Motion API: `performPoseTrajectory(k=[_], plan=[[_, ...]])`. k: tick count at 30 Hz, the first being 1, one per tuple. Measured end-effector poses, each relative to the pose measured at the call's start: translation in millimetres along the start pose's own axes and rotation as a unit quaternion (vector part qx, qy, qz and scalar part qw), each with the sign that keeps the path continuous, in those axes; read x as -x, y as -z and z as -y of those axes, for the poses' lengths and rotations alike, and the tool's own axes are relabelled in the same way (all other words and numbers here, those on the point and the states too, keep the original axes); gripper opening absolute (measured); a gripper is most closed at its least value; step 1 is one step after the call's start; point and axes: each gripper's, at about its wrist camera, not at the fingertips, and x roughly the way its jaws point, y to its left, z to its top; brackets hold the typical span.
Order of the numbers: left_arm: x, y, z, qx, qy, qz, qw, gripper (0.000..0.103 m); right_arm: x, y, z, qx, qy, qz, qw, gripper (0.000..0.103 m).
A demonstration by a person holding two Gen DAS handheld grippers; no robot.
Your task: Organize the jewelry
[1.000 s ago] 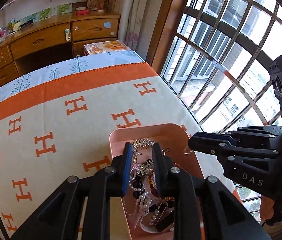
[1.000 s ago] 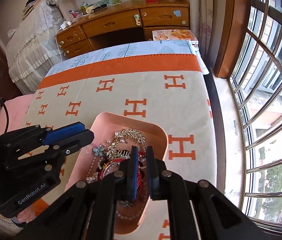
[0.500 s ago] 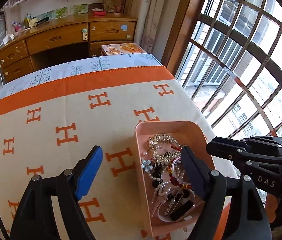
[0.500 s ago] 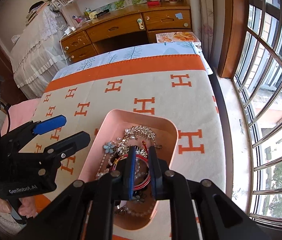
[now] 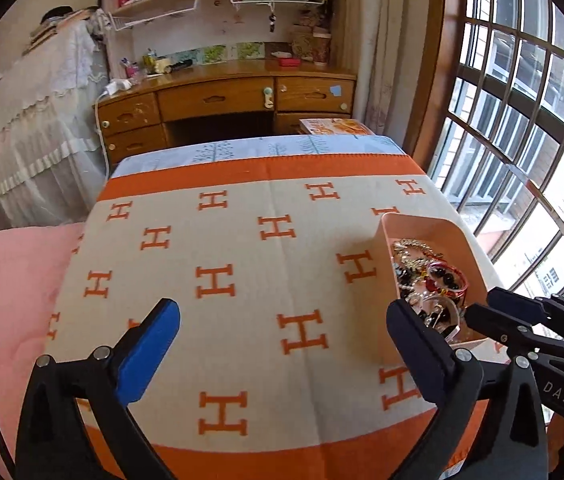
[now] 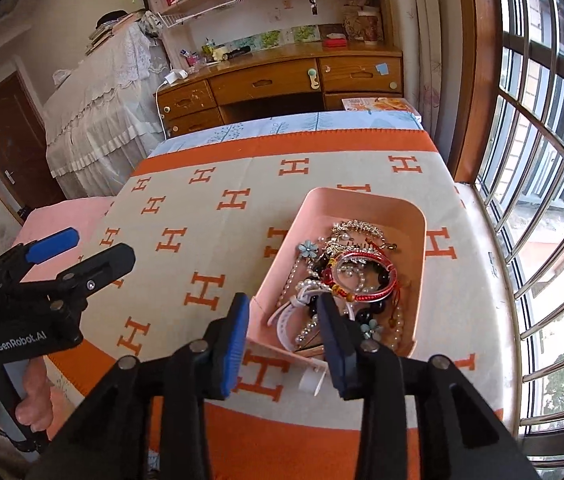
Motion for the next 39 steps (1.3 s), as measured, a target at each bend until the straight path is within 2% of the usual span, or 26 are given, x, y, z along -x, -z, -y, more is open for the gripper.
performPoseTrajectory(k=[3, 5, 6, 13, 19, 39], plan=[[15, 15, -12, 0.015, -0.034, 0.005, 0.9993, 0.102, 11, 13, -15, 0.006, 0.014, 0.021, 1.0, 0.051], [22, 24, -18, 0.029, -0.037, 0.001, 0.9989, 0.102, 18, 19, -23, 0.006, 0.015, 0.028, 0.999, 0.059], [26, 28, -22, 0.037, -0.037, 0.002, 0.9987, 0.102, 20, 22, -27, 0.007, 0.014, 0.031, 0.999, 0.06], [47, 45, -26, 0.056, -0.07, 0.019, 0.9958, 0.102, 34, 39, -54, 0.022, 0.032, 0.044, 0.998, 0.06], [54, 55, -22, 0.057, -0.041, 0.018, 0.9974, 0.102, 41, 44, -64, 0.028, 0.047, 0.057, 0.997, 0.061], [61, 60, -10, 0.04, -0.053, 0.025, 0.9975, 0.102, 47, 53, -60, 0.008, 0.042, 0.063, 0.997, 0.061]])
